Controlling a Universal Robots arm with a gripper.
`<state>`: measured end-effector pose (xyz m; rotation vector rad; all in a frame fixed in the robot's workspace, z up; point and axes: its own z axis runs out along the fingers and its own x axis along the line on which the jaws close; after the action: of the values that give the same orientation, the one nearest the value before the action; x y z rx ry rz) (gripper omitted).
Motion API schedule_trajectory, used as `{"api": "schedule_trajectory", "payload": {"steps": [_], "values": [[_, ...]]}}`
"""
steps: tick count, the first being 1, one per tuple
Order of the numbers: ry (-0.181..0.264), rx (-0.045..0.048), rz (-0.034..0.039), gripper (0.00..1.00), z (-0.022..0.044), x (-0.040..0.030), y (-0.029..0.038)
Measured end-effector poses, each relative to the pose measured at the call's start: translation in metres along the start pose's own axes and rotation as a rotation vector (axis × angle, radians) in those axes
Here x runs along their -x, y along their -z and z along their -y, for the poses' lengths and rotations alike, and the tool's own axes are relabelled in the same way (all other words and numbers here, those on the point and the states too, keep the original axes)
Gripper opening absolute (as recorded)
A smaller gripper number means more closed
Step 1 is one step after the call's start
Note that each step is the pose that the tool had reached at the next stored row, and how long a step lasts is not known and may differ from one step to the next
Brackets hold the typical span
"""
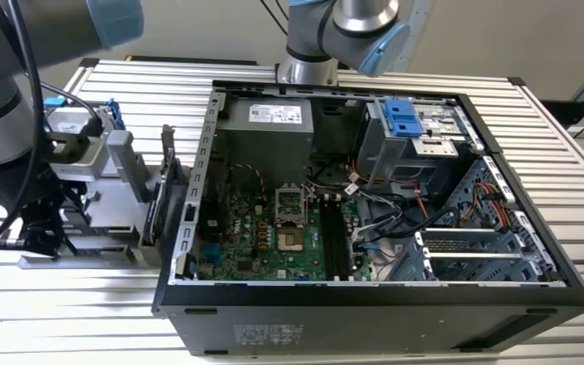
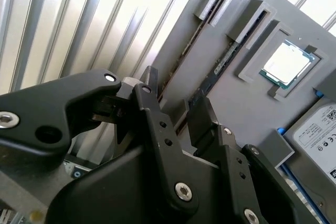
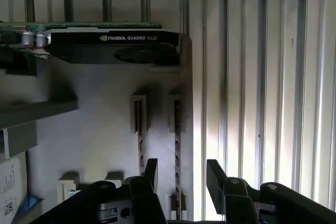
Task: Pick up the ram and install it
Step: 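Pick up the ram and move it above insertion slot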
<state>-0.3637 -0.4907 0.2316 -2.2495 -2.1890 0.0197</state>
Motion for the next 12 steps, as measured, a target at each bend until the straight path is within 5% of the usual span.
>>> {"api": "schedule_trajectory", "payload": {"steps": [12], "values": [[0.005,0.0000,0.0001,1.00,0.0034,0.0000,-0.0125]]}}
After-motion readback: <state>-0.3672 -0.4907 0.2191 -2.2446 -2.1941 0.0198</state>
